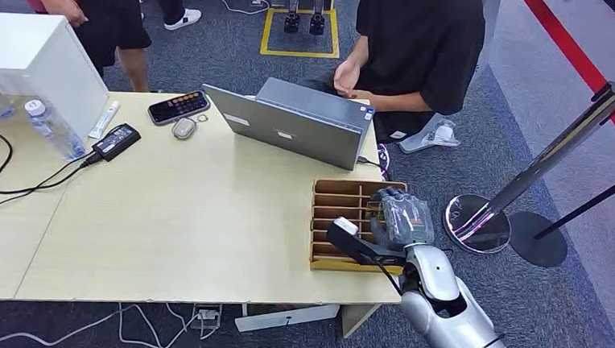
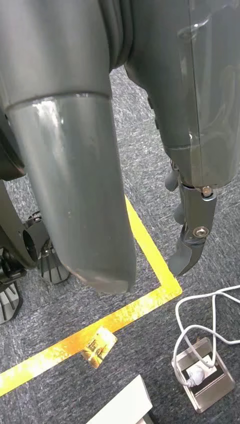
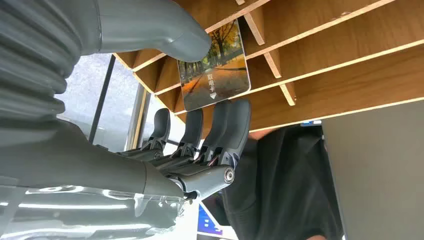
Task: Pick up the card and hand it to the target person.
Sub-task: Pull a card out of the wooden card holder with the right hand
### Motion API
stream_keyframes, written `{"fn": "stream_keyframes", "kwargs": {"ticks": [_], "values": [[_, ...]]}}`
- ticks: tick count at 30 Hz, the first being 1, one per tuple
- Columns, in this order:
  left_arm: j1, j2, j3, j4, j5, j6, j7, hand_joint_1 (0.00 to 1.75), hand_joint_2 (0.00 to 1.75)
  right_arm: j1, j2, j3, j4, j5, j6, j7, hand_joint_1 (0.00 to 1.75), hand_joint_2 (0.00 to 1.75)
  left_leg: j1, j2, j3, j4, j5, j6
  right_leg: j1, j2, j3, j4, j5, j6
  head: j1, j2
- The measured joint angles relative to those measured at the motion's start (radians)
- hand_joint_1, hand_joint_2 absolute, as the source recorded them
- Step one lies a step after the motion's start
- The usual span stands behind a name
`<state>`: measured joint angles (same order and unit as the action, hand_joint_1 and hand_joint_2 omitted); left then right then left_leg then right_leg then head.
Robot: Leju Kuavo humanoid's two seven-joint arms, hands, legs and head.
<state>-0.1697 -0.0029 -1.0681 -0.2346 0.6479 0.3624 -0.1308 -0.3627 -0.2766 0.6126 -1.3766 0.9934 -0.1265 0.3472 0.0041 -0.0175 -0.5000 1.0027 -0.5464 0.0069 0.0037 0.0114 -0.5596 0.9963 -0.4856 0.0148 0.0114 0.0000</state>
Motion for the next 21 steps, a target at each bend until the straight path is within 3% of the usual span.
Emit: {"fn": "stream_keyframes", "kwargs": {"ticks": [10,21], "values": [[0.000,0.000,0.000,0.000,-0.002,0.000,0.000,0.00,0.00,-0.007,0.000,0.001,0.003,0.000,-0.007,0.007,0.89,1.75,0.000,0.000,0.000,0.000,0.000,0.000,0.000,0.000,0.000,0.000,0.000,0.000,0.000,0.000],[0.000,0.000,-0.007,0.000,-0.009,0.000,0.001,0.00,0.00,-0.013,0.000,0.012,0.010,0.025,0.008,0.020,1.08,1.75,0.000,0.000,0.000,0.000,0.000,0.000,0.000,0.000,0.000,0.000,0.000,0.000,0.000,0.000]]}}
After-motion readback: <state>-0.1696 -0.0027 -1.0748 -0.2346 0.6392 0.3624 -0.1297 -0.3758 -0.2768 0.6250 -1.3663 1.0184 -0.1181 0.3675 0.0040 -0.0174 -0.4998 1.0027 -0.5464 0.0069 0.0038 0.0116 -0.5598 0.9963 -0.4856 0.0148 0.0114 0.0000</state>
